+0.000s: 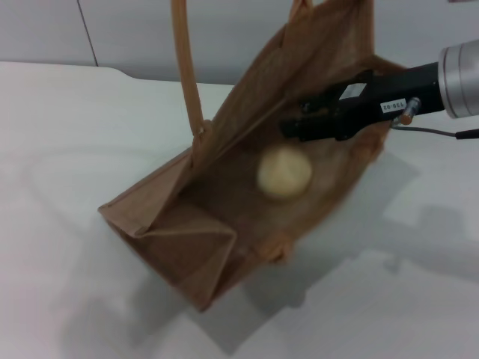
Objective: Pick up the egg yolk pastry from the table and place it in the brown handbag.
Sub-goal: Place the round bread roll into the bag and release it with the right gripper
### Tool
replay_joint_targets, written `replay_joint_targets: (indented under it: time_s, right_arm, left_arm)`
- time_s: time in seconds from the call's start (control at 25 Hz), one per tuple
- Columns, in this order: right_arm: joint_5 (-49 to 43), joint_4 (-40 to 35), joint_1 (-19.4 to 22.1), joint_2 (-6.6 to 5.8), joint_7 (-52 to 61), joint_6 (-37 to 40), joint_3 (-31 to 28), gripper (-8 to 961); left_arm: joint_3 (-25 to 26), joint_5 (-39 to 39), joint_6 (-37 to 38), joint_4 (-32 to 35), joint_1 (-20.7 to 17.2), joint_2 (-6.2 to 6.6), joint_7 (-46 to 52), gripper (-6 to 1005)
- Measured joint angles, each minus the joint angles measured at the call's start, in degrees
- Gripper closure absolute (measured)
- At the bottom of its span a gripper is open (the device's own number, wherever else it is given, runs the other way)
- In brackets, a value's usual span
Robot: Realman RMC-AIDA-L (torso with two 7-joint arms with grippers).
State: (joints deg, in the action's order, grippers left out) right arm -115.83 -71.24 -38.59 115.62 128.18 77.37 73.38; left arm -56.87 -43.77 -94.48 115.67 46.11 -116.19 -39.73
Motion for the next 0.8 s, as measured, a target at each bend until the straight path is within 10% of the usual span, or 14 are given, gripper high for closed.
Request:
replay_joint_targets:
  time_s: [0.16, 0.8]
  right_arm:
    - [0.28, 0.22, -0.34, -0.04, -0.2, -0.03, -0.48, 274]
    - [-10.48, -4.76, 6.53, 0.02, 0.23, 4.92, -16.4, 86]
  left_arm:
    - [0.0, 0.0, 0.0, 0.0, 0.01, 0.0, 0.0, 809]
    - [0.87, 4.07, 5.41, -0.41, -5.01, -0.01, 0.74, 781]
